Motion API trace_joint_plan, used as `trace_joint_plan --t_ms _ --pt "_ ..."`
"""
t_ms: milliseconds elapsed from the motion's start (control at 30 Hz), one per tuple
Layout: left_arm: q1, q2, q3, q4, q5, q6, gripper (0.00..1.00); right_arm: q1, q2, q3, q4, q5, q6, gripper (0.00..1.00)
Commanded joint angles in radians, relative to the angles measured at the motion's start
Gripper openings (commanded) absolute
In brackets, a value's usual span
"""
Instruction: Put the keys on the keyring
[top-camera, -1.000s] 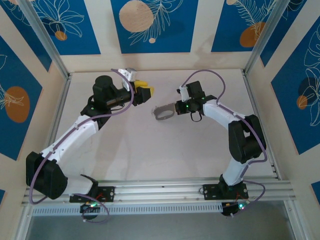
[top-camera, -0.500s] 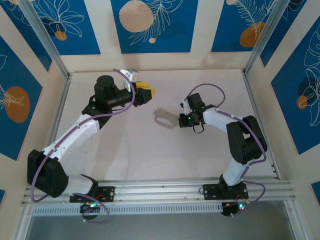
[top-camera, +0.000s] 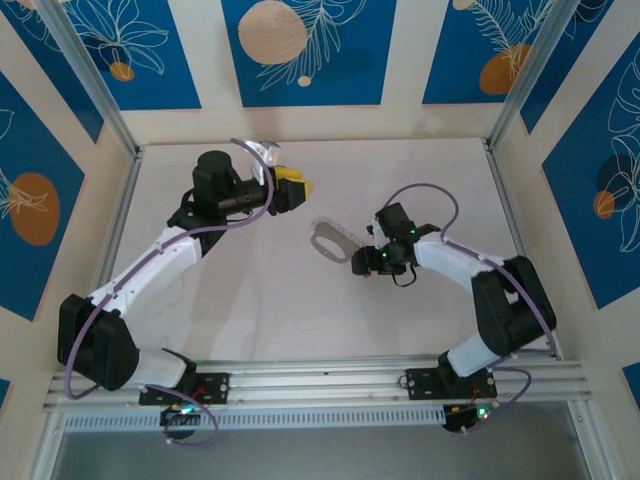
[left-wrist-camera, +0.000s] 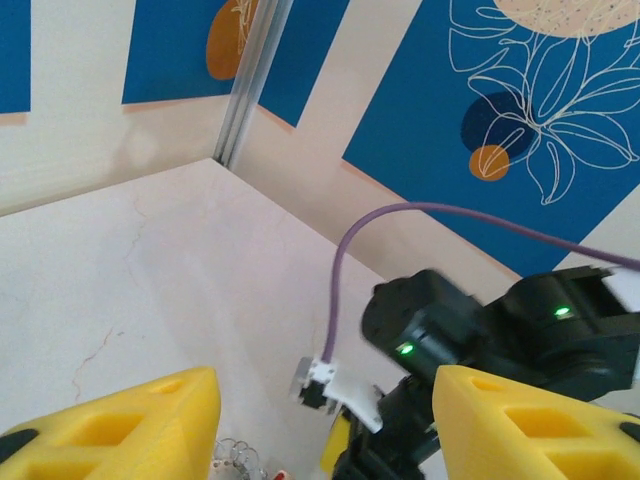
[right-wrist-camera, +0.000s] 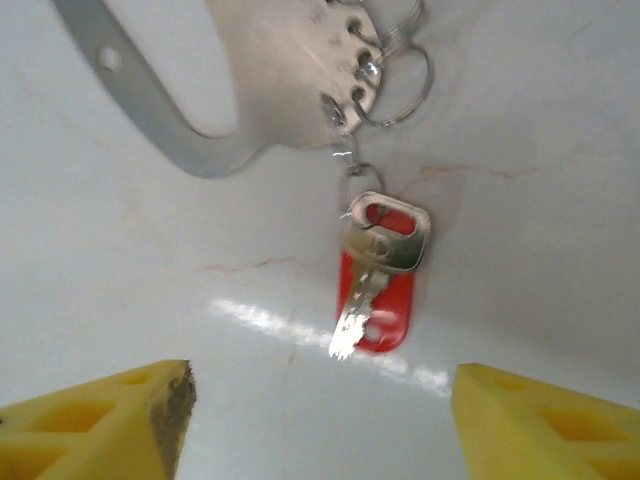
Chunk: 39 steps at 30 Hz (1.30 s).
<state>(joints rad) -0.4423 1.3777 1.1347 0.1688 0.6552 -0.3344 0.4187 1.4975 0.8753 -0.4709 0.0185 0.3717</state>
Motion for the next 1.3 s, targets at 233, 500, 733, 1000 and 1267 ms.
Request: trace_joint_plan --t_ms 233,500,733,1000,1267 --pt "0.011 -0.090 -0.035 -0.088 -0.076 0.058 0.95 -0.164 -0.311 0.100 -0.073 -0.044 0.123 0.99" --pt "0.046 -0.208 -0.198 -0.081 -0.514 0.150 1.00 -0.321 -0.342 0.087 0.070 0.251 0.169 0.99" --pt "0.168 -0.328 -0.510 0.182 -0.759 0.280 1.00 -0.403 -0.332 -0.128 0.382 0.510 0.115 0.99" --pt "0.308 -0.383 -0.756 0.372 -0.874 0.423 1.00 -0.413 -0.240 -0.312 0.718 0.571 -0.036 0.99" --pt "0.347 -0.036 -0.798 0.650 -0.753 0.394 1.00 -0.390 -0.139 -0.453 1.098 0.452 -0.156 0.99"
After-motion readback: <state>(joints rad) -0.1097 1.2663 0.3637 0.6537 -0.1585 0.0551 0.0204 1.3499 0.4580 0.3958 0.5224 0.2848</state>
